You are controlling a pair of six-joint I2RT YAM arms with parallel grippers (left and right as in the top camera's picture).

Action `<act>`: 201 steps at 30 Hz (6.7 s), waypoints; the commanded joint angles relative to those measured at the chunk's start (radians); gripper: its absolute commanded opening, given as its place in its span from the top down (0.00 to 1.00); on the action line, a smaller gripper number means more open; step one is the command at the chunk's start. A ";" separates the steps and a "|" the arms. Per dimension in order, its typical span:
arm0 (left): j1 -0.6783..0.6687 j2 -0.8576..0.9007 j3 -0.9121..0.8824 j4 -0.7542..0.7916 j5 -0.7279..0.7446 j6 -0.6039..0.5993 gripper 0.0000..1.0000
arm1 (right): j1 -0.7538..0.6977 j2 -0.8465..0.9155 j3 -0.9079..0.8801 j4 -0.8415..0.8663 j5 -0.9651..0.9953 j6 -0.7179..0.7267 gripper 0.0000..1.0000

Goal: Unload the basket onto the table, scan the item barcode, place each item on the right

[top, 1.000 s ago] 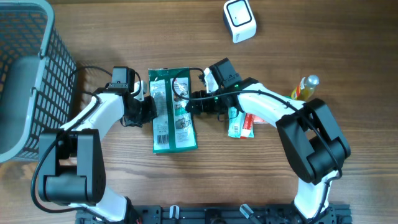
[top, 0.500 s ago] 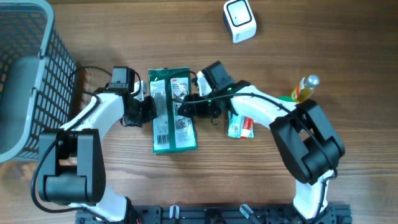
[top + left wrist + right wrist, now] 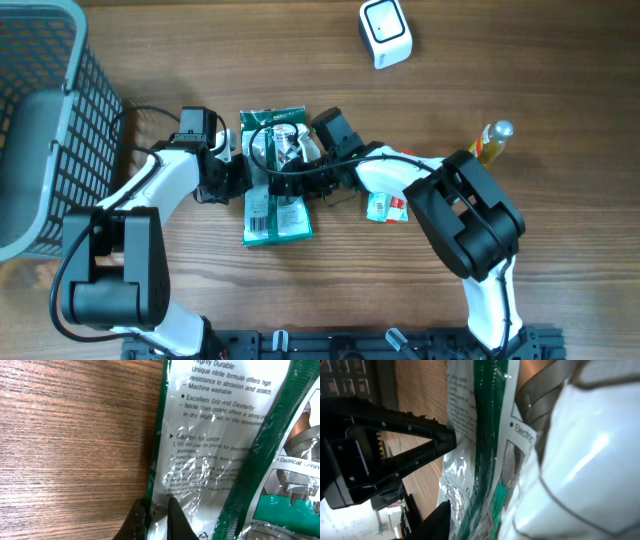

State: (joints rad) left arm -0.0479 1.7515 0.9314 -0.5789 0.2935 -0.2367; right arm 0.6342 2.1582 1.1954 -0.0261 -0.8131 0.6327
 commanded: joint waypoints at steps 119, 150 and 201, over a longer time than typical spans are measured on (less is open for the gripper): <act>0.057 -0.266 0.187 0.011 -0.426 0.021 0.00 | -0.124 -0.404 -0.027 -0.406 0.210 -0.448 0.96; 0.057 -0.266 0.187 0.011 -0.426 0.021 0.00 | -0.139 -0.316 0.908 -0.935 0.949 -1.109 0.96; 0.057 -0.266 0.187 0.011 -0.426 0.021 0.00 | -0.183 0.184 0.906 -0.284 1.458 -1.178 0.96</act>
State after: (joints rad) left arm 0.0051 1.4849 1.1103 -0.5716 -0.1234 -0.2218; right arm 0.4591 2.4351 2.0914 -0.2924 0.5453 -0.5785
